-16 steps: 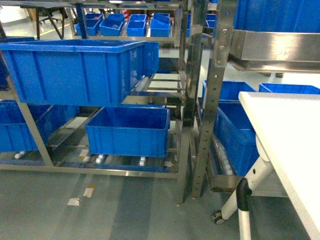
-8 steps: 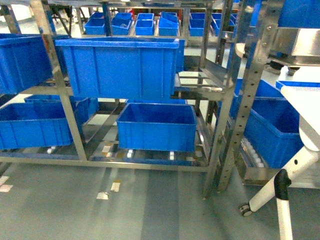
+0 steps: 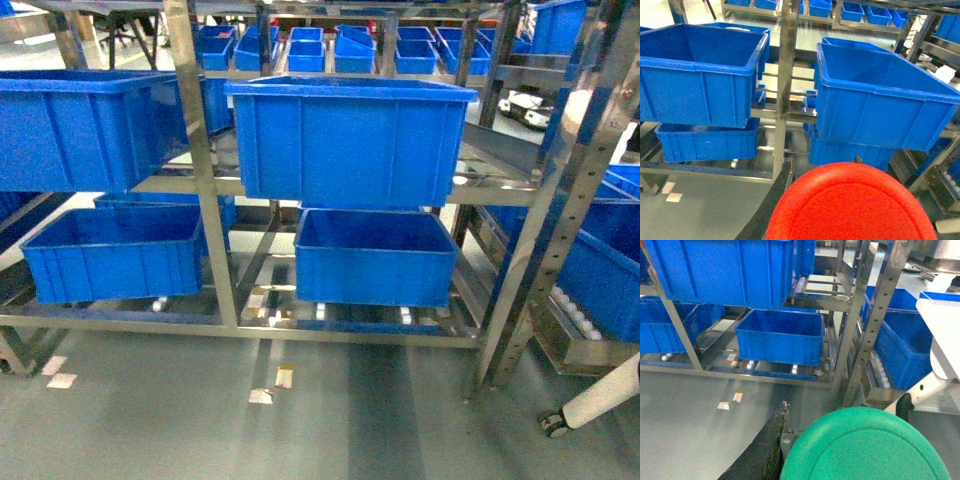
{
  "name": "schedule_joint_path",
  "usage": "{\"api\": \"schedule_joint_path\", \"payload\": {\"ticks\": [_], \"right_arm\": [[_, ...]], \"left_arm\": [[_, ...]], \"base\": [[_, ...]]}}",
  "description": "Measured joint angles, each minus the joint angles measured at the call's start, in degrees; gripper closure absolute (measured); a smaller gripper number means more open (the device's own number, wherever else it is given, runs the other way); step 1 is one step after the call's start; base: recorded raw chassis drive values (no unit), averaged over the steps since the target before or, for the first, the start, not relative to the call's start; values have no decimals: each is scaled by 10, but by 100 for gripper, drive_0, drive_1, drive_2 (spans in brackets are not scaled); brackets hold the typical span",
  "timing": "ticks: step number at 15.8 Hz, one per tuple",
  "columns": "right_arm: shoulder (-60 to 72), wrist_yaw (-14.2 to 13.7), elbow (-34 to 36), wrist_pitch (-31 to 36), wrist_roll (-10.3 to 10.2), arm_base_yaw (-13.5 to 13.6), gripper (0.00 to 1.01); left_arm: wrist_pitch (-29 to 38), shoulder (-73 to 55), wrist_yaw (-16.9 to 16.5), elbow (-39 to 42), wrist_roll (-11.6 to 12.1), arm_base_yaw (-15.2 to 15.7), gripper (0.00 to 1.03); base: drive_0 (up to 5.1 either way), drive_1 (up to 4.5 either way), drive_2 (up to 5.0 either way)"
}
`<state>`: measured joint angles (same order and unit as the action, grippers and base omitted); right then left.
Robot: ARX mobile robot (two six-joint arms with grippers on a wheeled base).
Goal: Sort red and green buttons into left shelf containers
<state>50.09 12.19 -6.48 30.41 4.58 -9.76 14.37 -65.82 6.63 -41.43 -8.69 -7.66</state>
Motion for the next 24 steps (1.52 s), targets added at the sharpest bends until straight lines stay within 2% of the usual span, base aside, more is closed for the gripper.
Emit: {"api": "schedule_joint_path", "payload": {"ticks": [10, 18, 24], "right_arm": [[0, 0, 0, -1, 0, 0, 67], [0, 0, 0, 0, 0, 0, 67], [0, 0, 0, -2, 0, 0, 67]], "left_arm": [[1, 0, 0, 0, 0, 0, 77], [0, 0, 2, 0, 0, 2, 77], [0, -1, -2, 0, 0, -1, 77]], "base": [[-378, 468, -90], [-76, 408, -367], [-349, 476, -129]]}}
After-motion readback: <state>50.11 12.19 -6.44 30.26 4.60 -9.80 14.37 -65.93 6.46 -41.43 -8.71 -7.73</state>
